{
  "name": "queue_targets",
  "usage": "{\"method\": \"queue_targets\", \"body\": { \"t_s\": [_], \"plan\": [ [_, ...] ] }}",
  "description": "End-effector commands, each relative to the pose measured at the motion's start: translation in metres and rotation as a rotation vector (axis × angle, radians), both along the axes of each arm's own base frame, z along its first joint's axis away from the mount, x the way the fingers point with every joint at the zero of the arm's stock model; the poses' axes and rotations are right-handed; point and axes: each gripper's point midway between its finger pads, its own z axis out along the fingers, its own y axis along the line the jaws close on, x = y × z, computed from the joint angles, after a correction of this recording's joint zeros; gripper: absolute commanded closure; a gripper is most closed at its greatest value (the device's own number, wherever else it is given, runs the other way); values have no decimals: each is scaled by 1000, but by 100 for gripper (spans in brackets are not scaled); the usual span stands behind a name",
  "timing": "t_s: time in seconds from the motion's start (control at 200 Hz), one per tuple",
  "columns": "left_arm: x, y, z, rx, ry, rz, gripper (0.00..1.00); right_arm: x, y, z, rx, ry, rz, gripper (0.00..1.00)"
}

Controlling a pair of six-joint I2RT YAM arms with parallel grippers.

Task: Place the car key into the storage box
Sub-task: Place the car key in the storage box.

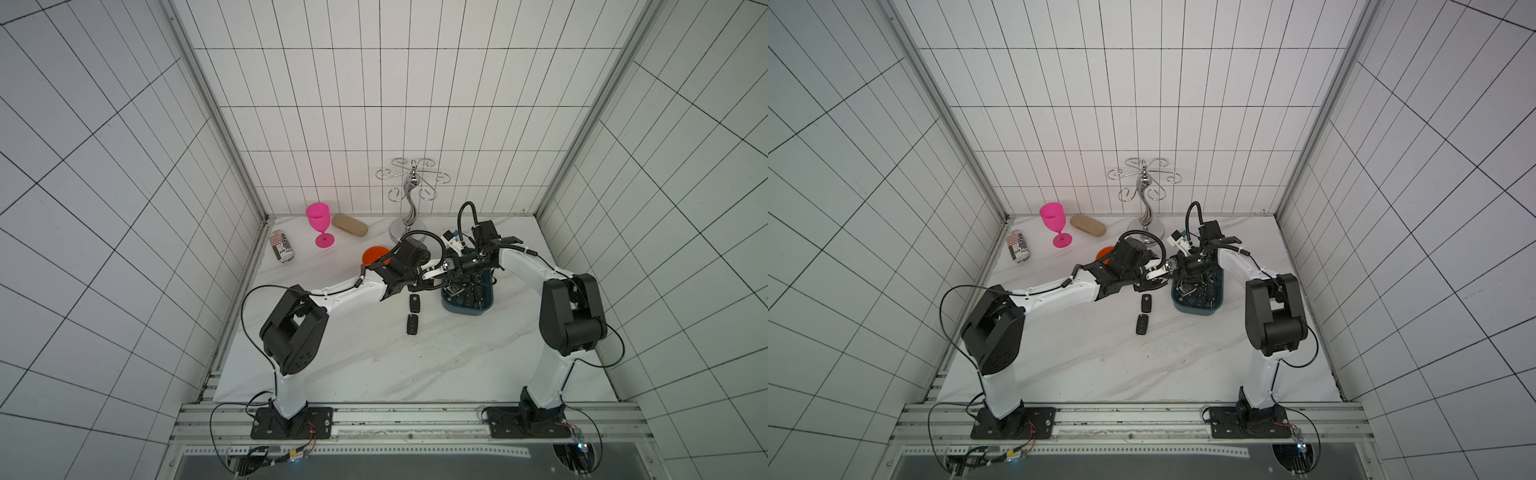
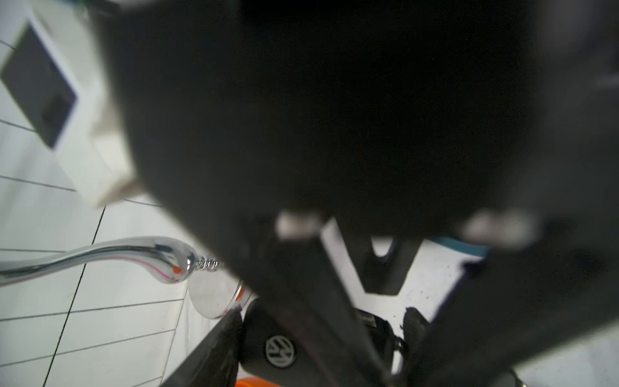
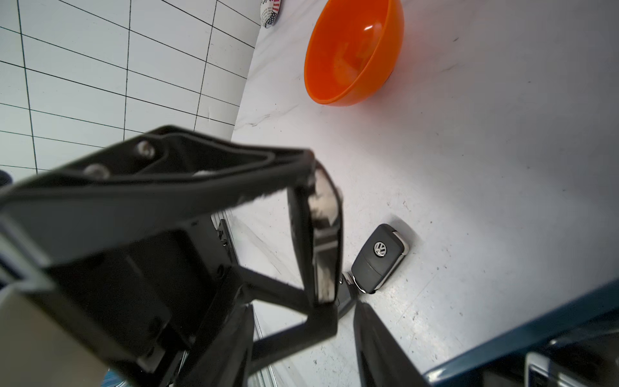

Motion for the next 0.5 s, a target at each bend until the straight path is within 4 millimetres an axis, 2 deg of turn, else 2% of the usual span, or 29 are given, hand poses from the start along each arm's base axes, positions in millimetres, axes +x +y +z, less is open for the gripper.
{"method": "queue_targets", "body": {
  "t_s": [0.0,0.155,0.24,0.28,0.35,0.445,0.495],
  "plan": [
    [-5,-17,28,-60,-41,-29,29,5,6,5,12,-32,21,49],
    [-10,-22,27,-60,-35,-38,29,6,7,4,14,-32,16,49],
    [-10,-23,24,-56,-32,-39,29,6,7,4,15,-31,15,56],
    [-11,-23,23,-54,-29,-40,30,6,7,4,15,-32,15,61],
    [-11,-24,22,-53,-29,-39,30,6,7,5,25,-31,19,80],
    [-10,-23,20,-46,-33,-38,29,5,7,5,32,-32,22,100],
    [-10,-22,18,-41,-35,-35,28,5,6,4,25,-39,19,100]
  ]
}}
